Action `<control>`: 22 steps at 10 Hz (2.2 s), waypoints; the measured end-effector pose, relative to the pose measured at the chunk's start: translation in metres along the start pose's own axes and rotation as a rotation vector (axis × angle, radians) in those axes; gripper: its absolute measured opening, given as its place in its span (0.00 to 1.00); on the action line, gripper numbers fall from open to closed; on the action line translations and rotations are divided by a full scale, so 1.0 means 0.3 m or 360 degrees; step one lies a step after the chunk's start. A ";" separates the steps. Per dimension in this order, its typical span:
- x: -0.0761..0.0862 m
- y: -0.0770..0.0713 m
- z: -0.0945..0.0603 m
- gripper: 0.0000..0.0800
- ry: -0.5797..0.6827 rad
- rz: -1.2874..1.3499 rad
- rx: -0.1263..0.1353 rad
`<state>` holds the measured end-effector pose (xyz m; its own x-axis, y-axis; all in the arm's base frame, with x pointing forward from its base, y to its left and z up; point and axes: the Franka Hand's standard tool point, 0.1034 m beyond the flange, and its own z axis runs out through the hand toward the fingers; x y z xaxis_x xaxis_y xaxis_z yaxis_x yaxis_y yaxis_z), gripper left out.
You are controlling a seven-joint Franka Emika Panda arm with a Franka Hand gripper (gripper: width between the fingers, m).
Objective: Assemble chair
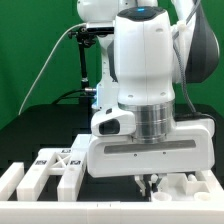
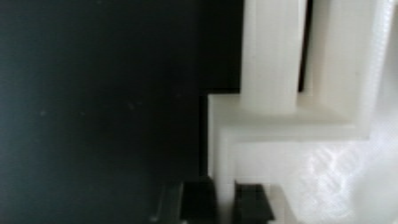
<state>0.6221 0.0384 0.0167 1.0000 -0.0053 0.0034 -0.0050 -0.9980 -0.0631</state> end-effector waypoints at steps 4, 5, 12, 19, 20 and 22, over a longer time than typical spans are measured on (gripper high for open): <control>-0.002 0.000 0.002 0.35 -0.0002 -0.0001 0.0000; -0.002 0.000 0.002 0.59 -0.0002 -0.0002 0.0000; -0.002 0.000 0.002 0.81 -0.0002 -0.0002 0.0000; -0.167 -0.043 -0.137 0.81 -0.0373 0.0034 0.0009; -0.149 -0.036 -0.132 0.81 -0.0428 0.0039 0.0013; -0.173 -0.039 -0.130 0.81 -0.0686 0.0037 0.0021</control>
Offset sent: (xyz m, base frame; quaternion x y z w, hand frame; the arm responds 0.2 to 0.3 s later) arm 0.0000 0.0000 0.0000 0.0000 0.0000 0.0000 1.0000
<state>0.5700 0.0479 0.0561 0.9098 0.0018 -0.4151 -0.0304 -0.9970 -0.0709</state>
